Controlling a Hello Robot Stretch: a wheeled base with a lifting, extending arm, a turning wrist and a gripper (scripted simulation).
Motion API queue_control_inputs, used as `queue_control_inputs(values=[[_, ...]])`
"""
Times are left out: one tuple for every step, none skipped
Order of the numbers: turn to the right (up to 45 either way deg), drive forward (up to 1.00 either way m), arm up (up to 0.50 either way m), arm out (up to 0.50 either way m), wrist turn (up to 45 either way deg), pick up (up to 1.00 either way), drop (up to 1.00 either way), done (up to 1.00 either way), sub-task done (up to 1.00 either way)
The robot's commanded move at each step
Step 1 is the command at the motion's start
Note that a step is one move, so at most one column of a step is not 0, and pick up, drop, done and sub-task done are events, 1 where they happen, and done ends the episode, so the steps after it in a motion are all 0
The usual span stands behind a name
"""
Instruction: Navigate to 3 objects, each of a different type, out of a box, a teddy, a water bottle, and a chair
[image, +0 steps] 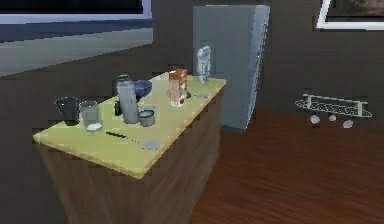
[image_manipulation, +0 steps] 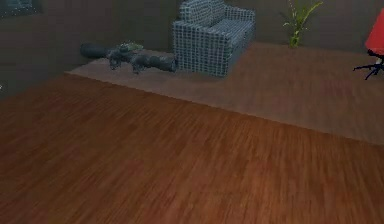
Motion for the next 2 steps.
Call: queue_control_inputs(values=[[-15.0,0.00,0.00,0.00,0.0,0.00,0.00,0.00,0.00],[0.0,0.00,0.00,0.00,0.0,0.00,0.00,1.00,0.00]])
